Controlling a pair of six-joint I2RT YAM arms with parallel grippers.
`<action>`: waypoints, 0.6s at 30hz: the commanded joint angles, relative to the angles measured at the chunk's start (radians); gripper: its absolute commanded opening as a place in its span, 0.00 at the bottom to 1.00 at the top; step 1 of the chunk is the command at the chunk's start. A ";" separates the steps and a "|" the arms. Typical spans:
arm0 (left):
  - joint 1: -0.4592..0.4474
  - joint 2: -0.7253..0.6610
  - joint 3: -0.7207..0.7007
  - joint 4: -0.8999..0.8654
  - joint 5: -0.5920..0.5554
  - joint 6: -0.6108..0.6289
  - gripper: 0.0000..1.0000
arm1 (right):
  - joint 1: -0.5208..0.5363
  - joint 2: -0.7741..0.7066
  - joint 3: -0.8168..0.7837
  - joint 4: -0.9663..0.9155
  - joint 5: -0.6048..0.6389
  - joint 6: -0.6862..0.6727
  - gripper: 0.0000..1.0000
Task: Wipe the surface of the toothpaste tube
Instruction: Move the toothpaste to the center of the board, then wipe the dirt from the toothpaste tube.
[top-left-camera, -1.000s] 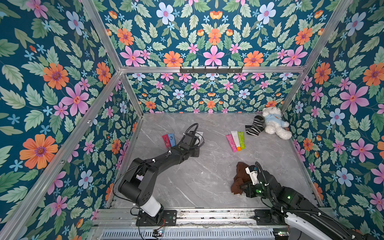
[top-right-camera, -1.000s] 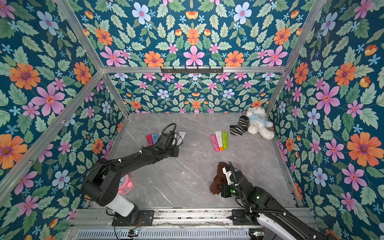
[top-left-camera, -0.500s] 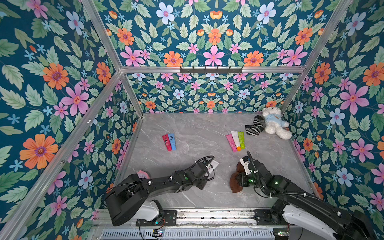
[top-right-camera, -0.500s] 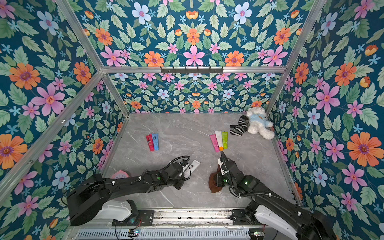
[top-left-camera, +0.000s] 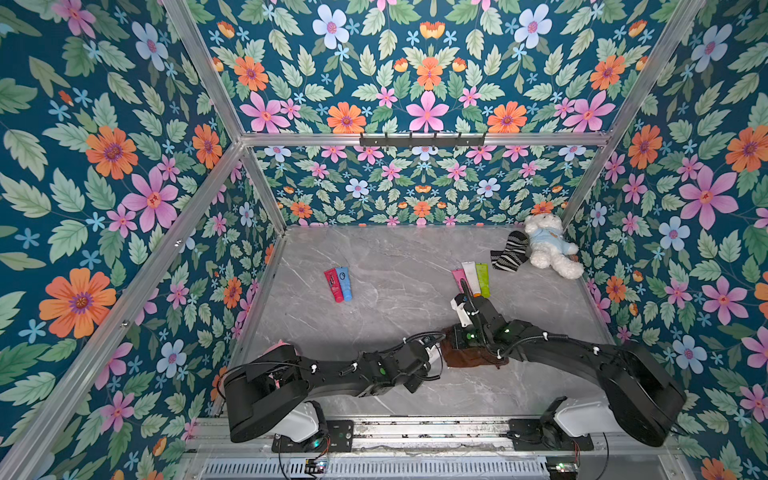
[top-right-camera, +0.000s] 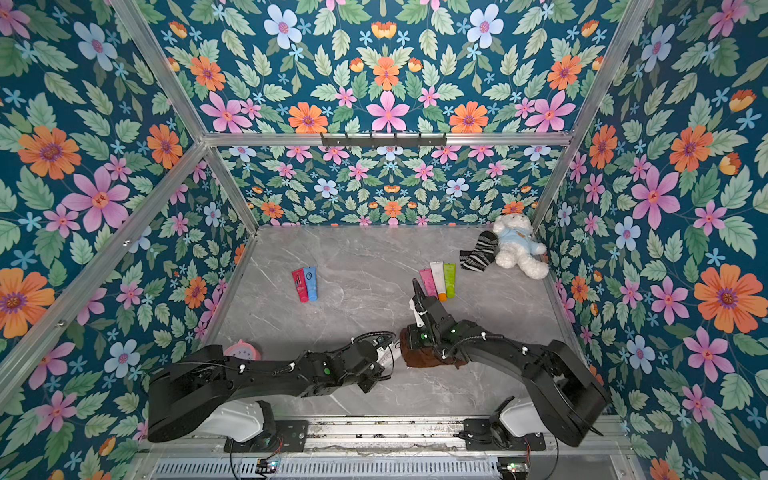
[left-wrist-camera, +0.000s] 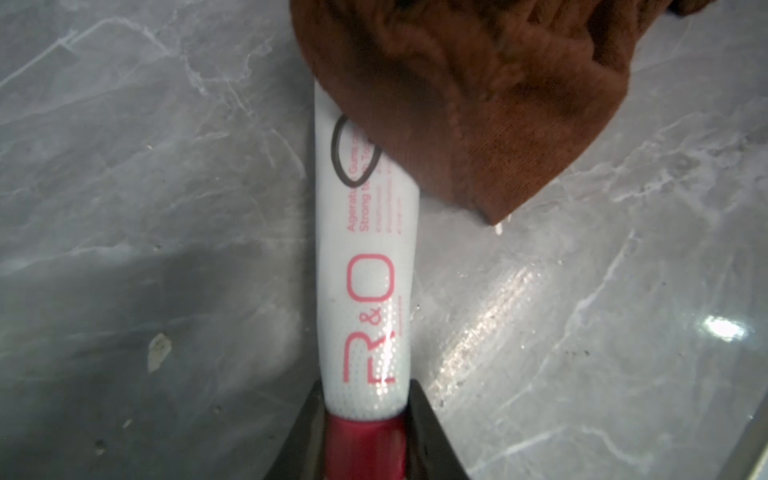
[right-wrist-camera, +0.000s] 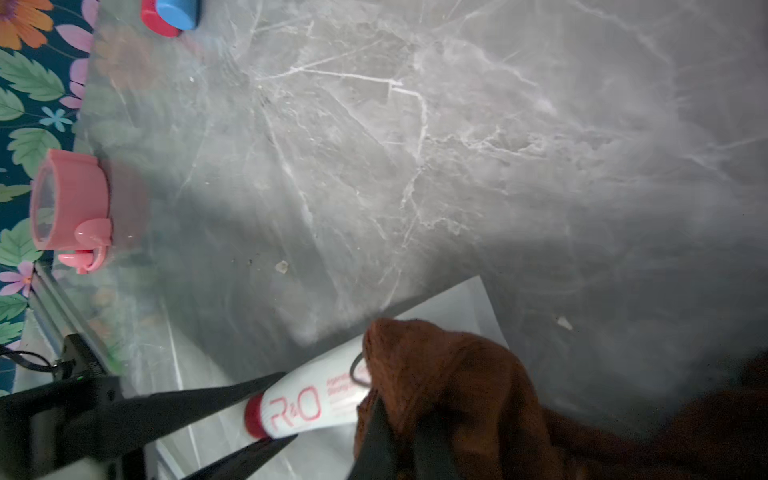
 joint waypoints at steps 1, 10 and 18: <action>-0.010 0.000 0.000 0.054 -0.035 0.025 0.00 | 0.001 0.076 -0.004 0.093 -0.056 -0.013 0.00; -0.023 0.008 -0.001 0.079 -0.023 0.036 0.00 | 0.054 0.099 -0.134 0.281 -0.153 0.060 0.00; -0.026 0.014 0.007 0.076 -0.042 0.043 0.00 | 0.181 0.174 -0.144 0.406 -0.182 0.157 0.00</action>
